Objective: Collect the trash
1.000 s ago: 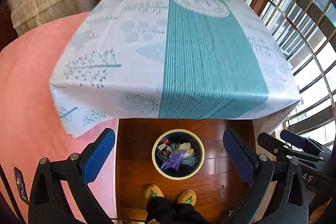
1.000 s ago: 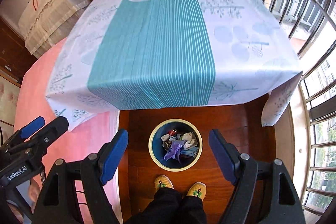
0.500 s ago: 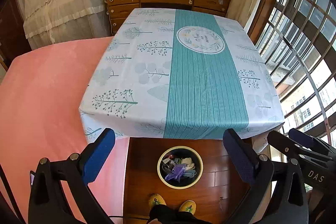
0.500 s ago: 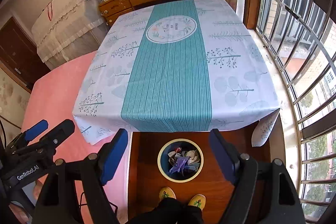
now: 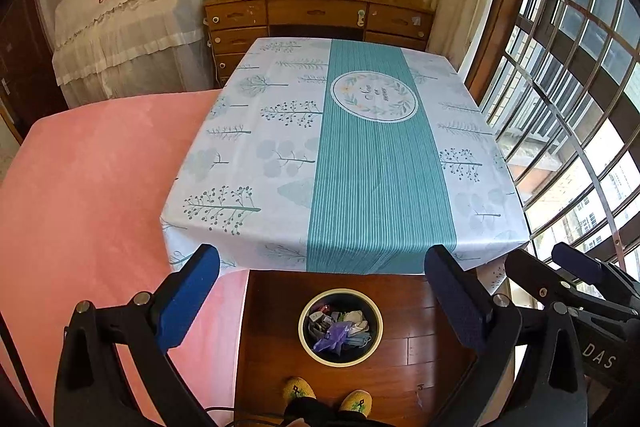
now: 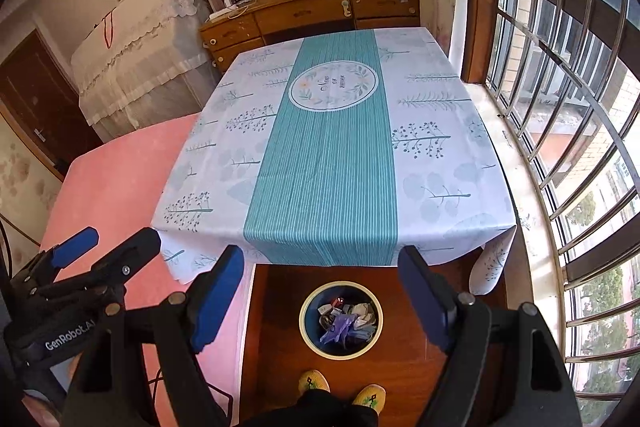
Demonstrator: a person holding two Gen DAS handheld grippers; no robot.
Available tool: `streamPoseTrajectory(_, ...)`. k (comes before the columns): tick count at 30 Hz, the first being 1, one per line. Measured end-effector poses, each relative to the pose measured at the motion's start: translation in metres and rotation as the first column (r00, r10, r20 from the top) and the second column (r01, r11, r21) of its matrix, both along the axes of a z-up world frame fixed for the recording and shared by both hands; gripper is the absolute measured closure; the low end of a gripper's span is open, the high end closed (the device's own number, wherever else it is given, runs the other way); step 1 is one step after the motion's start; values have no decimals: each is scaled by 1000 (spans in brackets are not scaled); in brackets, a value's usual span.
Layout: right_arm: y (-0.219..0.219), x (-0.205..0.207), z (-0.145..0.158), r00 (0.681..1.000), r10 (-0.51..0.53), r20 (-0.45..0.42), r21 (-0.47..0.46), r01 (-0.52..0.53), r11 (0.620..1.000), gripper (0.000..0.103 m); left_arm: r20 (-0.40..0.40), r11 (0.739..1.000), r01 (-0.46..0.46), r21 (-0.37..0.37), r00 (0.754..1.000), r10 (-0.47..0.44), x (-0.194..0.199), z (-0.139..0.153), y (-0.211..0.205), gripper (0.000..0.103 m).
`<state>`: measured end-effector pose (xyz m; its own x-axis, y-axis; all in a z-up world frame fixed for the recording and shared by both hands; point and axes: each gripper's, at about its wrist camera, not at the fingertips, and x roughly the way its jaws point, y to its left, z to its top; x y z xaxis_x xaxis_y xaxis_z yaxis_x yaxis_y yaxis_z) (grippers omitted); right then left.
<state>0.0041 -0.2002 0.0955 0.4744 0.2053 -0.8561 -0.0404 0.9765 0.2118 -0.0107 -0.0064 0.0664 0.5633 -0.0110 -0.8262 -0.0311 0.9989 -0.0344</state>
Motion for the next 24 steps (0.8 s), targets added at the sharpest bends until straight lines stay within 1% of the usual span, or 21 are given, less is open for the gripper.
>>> streamPoseTrajectory(13, -5, -7, 12, 999, -10, 48, -31, 11, 999, 23, 32, 1000, -6, 13, 999, 5, -4, 8, -9, 2)
streamPoseTrajectory(24, -10, -9, 14, 998, -19, 62, -39, 22, 999, 23, 38, 1000, -8, 20, 999, 7, -3, 9, -15, 2)
